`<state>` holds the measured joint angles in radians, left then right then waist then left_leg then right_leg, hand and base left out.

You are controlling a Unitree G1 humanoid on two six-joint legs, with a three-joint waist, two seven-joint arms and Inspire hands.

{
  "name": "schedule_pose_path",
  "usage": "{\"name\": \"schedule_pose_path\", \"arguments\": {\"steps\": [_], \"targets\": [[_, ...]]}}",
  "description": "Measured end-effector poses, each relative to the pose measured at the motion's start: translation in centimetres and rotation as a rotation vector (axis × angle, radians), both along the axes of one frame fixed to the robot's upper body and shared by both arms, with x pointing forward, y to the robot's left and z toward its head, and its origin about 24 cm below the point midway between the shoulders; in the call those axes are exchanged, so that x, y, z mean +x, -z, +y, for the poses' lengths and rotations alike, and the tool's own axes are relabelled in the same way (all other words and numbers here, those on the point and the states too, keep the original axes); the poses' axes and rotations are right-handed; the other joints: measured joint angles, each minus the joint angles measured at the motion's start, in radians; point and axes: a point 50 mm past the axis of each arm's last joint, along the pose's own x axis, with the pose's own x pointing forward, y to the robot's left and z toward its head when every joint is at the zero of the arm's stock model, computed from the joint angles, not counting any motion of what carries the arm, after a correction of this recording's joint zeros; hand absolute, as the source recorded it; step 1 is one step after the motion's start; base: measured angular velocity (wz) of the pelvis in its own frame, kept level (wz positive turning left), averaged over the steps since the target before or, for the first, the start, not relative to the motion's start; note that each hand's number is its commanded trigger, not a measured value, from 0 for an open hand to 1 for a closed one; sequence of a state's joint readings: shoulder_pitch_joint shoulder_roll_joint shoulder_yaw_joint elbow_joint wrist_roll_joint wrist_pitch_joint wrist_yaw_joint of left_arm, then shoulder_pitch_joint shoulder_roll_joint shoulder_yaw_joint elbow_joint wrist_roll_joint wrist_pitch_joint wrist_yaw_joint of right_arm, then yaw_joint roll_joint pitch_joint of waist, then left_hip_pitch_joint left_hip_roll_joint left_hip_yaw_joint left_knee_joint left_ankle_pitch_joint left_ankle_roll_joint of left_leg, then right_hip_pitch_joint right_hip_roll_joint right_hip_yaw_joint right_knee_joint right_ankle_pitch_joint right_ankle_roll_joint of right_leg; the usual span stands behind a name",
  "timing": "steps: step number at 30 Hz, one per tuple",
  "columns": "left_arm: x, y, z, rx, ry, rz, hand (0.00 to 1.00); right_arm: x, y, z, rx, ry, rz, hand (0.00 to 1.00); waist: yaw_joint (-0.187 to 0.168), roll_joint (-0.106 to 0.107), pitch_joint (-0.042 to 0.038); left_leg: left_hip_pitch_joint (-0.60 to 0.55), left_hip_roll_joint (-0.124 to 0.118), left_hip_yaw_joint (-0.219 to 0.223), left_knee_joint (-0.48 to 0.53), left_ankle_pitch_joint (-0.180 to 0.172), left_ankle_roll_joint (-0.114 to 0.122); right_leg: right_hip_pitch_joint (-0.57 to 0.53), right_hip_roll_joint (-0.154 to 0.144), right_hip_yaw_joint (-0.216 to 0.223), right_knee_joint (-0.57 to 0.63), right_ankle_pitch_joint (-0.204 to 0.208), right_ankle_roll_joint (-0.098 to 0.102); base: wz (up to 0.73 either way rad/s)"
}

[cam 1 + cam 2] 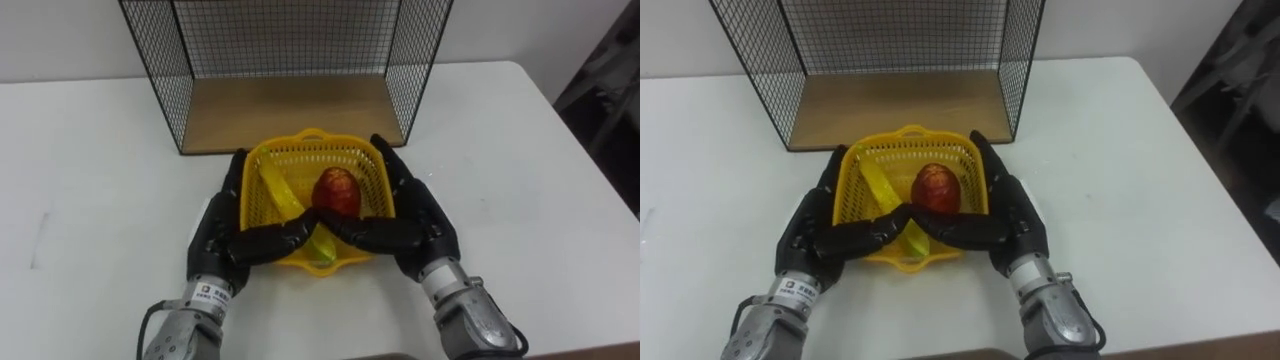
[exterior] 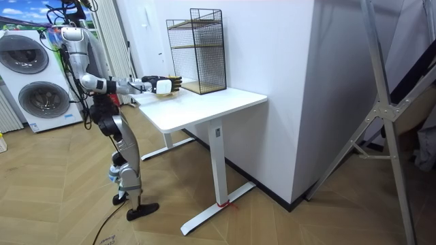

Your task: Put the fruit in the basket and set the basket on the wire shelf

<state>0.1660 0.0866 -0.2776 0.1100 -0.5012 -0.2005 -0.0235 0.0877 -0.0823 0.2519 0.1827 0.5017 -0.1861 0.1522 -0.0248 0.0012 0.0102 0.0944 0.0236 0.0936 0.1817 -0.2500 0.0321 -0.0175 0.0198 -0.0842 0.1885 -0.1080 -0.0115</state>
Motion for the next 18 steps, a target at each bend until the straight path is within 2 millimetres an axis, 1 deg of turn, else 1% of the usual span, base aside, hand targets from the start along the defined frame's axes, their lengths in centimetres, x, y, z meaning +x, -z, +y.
{"name": "schedule_pose_path", "arguments": {"steps": [5, 11, 16, 18], "targets": [[0.0, -0.1, 0.0, -0.005, 0.000, -0.006, 0.00, 0.0, -0.1, 0.0, 0.003, 0.003, -0.008, 0.00, 0.000, 0.001, 0.0011, -0.001, 0.000, 0.001, -0.002, 0.000, 0.000, -0.003, 0.001, 0.002, 0.000, 0.000, 0.000, 0.00], [0.2, -1.0, -0.3, -0.027, -0.004, -0.037, 0.00, 0.2, -0.7, 0.1, 0.017, 0.020, -0.046, 0.00, 0.000, -0.002, 0.0033, 0.000, 0.000, 0.007, 0.000, 0.000, 0.000, -0.003, 0.000, 0.005, -0.001, 0.000, 0.000, -0.02], [0.4, -2.4, -0.4, -0.042, -0.002, -0.096, 0.00, 0.6, -2.1, 0.2, 0.030, 0.033, -0.104, 0.00, 0.000, -0.002, 0.0036, 0.001, 0.001, 0.008, 0.000, 0.000, 0.000, -0.003, 0.000, 0.005, -0.001, 0.000, 0.000, -0.01], [0.5, -3.2, -0.4, -0.050, -0.006, -0.135, 0.00, 0.7, -2.9, 0.2, 0.038, 0.036, -0.145, 0.00, 0.002, -0.002, 0.0036, 0.002, 0.001, 0.008, -0.001, 0.000, 0.000, -0.003, 0.001, 0.005, 0.001, 0.000, 0.000, 0.00]]}}
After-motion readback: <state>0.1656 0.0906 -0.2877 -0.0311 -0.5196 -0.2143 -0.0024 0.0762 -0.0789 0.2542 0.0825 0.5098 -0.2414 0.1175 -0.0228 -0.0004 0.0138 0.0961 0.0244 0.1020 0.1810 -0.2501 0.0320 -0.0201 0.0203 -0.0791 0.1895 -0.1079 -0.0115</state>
